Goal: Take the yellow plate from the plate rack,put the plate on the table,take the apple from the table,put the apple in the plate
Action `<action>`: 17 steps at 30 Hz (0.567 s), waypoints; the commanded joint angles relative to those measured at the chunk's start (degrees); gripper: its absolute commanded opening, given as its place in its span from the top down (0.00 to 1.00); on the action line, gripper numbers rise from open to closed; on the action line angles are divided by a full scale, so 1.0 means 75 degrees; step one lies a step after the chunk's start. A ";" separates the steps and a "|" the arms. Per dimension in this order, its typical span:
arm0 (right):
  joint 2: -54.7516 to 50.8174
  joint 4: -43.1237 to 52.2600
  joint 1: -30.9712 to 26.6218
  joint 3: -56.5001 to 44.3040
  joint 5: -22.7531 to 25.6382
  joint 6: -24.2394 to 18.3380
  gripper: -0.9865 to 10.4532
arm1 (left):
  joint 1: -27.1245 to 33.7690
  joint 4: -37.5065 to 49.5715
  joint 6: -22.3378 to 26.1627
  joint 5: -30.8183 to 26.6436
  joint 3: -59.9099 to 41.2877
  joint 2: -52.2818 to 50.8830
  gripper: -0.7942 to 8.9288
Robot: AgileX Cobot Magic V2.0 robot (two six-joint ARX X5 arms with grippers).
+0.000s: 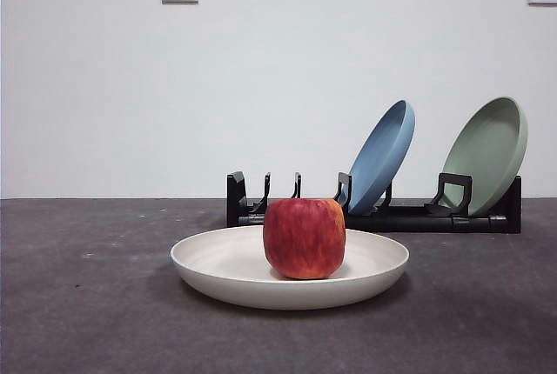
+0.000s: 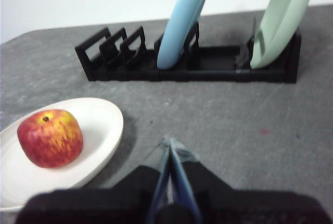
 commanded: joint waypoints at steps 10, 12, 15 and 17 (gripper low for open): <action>-0.0029 0.0058 -0.0003 -0.0277 0.0026 0.0219 0.91 | 0.0026 0.0032 -0.0055 0.0009 -0.0117 -0.0015 0.92; -0.0029 0.0058 -0.0003 -0.0277 0.0026 0.0224 0.91 | 0.0026 0.0032 -0.0055 0.0009 -0.0117 -0.0015 0.92; -0.0029 0.0058 0.0006 -0.0274 0.0023 0.0303 0.91 | 0.0026 0.0032 -0.0055 0.0009 -0.0117 -0.0015 0.92; -0.0029 0.0058 0.0003 -0.0274 0.0026 0.0297 0.91 | 0.0026 0.0032 -0.0055 0.0009 -0.0117 -0.0015 0.92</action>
